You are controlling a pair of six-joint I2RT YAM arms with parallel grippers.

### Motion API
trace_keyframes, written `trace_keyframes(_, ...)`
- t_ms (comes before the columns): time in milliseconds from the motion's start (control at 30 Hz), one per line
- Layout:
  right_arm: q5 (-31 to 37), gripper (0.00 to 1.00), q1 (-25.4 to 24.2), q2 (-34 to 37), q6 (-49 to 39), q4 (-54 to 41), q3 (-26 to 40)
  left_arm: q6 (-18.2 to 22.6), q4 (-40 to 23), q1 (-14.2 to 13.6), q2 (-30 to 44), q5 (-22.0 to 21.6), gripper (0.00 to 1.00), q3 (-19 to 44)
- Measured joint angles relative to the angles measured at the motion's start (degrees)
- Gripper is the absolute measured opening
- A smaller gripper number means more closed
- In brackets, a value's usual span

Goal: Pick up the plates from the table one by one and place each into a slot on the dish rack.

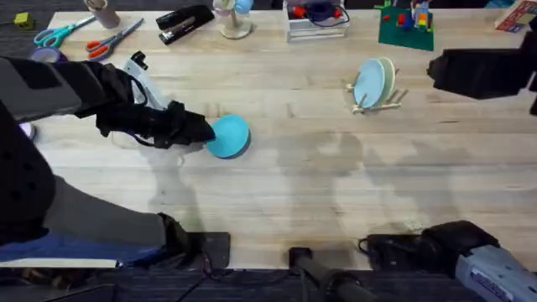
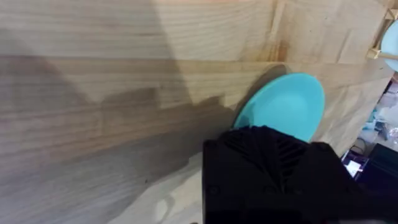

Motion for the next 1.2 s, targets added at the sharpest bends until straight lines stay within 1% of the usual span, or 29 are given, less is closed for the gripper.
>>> trace_keyframes(333, -0.2, 0.995, 0.0, 0.0, 0.0, 0.0, 0.0, -0.8, 0.36, 0.02, 0.46, 0.63, 0.041, 0.02)
trace_keyframes(433, -0.2, 0.994, 0.0, 0.01, 0.0, 0.0, 0.0, -0.75, 0.75, 0.05, 1.97, 2.52, 0.041, 0.28)
trace_keyframes(600, -0.2, 0.995, 0.0, 0.0, 0.08, 0.0, 0.0, -0.73, 1.68, 0.17, 5.69, 7.69, 0.041, 0.61)
trace_keyframes(700, -0.22, 0.995, 0.0, 0.0, 0.45, 0.0, 0.0, -0.73, 1.86, 0.17, 6.57, 9.15, 0.041, 0.61)
trace_keyframes(967, -1.21, 0.994, 0.0, 0.02, 1.07, -0.2, 0.0, -0.73, 1.87, 0.17, 6.61, 9.2, 0.041, 0.61)
trace_keyframes(1100, -4.82, 0.993, 0.0, 1.0, 1.27, -0.24, 0.0, -0.73, 1.88, 0.17, 6.62, 9.21, 0.041, 0.61)
trace_keyframes(1200, -8.22, 0.994, 0.0, 3.33, 1.39, -0.24, 0.0, -0.73, 1.88, 0.17, 6.62, 9.2, 0.041, 0.61)
